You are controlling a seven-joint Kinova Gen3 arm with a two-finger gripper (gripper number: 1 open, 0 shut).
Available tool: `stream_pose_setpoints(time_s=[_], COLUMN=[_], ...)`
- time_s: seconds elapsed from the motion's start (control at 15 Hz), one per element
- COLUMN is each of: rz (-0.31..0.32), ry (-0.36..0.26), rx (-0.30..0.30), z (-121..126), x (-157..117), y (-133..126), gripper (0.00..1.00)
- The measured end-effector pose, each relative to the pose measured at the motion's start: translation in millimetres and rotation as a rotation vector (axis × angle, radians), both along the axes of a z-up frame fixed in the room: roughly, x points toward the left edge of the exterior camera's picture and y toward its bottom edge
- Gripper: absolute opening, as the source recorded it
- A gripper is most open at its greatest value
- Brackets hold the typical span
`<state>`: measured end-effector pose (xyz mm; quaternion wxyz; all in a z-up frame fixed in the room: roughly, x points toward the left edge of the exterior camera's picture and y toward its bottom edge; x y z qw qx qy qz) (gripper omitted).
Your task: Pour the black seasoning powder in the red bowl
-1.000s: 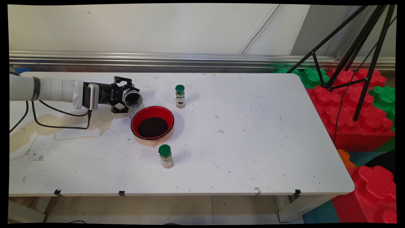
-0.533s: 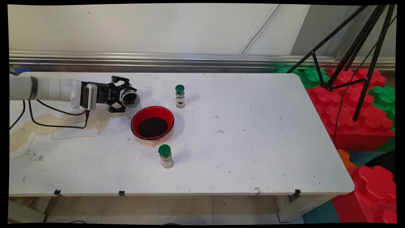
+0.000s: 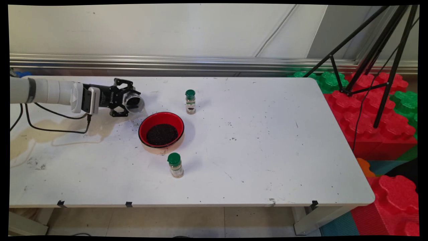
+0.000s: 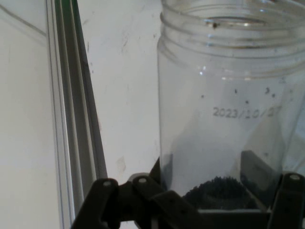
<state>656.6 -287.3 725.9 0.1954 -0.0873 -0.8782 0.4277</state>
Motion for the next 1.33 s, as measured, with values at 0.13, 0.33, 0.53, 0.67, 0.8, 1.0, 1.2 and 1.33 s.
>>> stream_pose_setpoints(time_s=[0.13,0.33,0.53,0.67,0.8,1.0,1.2,1.33], rz=[0.008,0.014,0.012,0.007,0.002,0.000,-0.009,-0.023], ry=[-0.012,-0.036,-0.058,-0.076,-0.094,-0.115,-0.133,-0.147], rx=[-0.001,-0.008,-0.015,-0.021,-0.027,-0.031,-0.027,-0.022], z=[4,10,15,18,20,22,24,24], x=[2,4,5,6,7,8,8,7], y=[-1,-4,-8,-11,-14,-18,-17,-15], gripper=[0.00,0.00,0.00,0.00,0.00,0.00,0.00,0.00])
